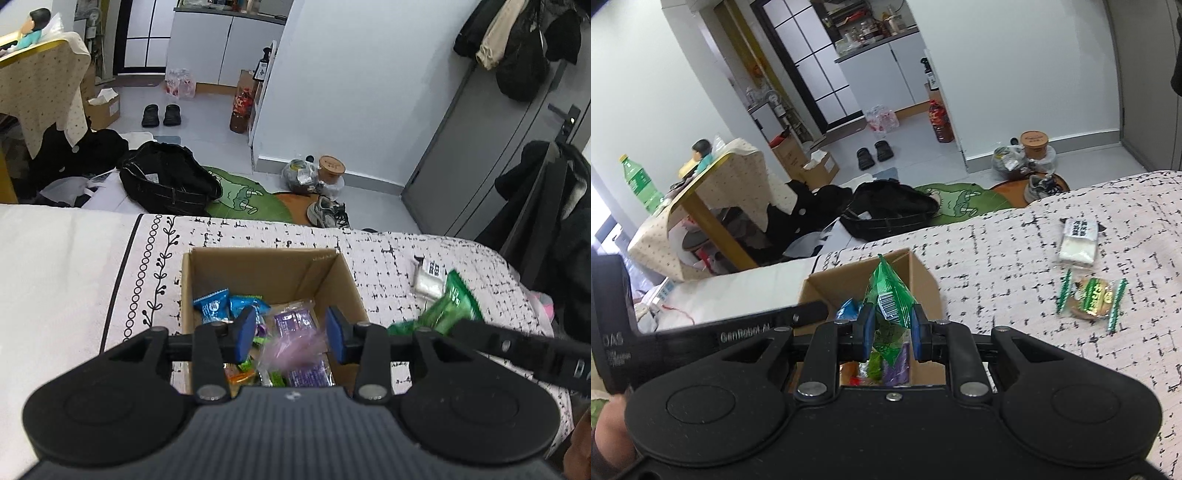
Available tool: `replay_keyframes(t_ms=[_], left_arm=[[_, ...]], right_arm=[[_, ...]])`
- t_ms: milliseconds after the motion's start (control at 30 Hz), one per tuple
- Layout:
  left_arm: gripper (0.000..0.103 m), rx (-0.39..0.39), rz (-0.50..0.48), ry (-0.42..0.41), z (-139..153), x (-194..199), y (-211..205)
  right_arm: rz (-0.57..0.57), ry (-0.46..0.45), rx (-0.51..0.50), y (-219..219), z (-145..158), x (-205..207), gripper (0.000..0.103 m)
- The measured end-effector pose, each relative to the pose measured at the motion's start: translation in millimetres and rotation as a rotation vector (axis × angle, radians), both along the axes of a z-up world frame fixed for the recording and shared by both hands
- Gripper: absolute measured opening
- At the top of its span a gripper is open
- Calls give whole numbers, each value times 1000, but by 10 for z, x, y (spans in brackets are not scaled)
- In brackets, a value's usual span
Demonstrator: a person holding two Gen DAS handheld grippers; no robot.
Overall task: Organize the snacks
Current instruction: 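Open both tools over the box to drop the cake and green packet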
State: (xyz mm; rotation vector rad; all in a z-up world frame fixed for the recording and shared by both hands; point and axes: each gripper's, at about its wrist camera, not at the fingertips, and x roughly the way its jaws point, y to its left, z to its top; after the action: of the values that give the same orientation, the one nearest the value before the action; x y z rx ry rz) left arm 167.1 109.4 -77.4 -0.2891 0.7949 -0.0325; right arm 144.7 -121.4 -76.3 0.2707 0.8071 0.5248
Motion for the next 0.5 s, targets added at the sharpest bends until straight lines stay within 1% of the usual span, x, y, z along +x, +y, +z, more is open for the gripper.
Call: replay_keyframes(t_ms=[100,233,267,300,333,367,433,500], left_arm=[[43,1,21,-5,33,-17,34],[47,6,9,-7,58,-50,26],[50,6,4,-8,56,-63,14],[52,7,0,-9,53,-69,9],[53,11,-4,-9,46,-78,1],[54,16,-8,-8,44,-83,-10],[58,18,-13,-2,49,-84,-30],[65,14,-17,-2,59,-92,-38]], right_arm=[[16,8,-2,60,-6,-49,20],[44,23,-12,140,-19,-109,21],[52,24,-16,159,-26,-132,22],[66,26,-18,177,-32,-145,26],[71,30,-22,188,-34,-149,27],[70,32,-23,189,-32,-155,33],[56,33,-24,167,-14,-158,38],[42,22,-29,127,5,-160,41]])
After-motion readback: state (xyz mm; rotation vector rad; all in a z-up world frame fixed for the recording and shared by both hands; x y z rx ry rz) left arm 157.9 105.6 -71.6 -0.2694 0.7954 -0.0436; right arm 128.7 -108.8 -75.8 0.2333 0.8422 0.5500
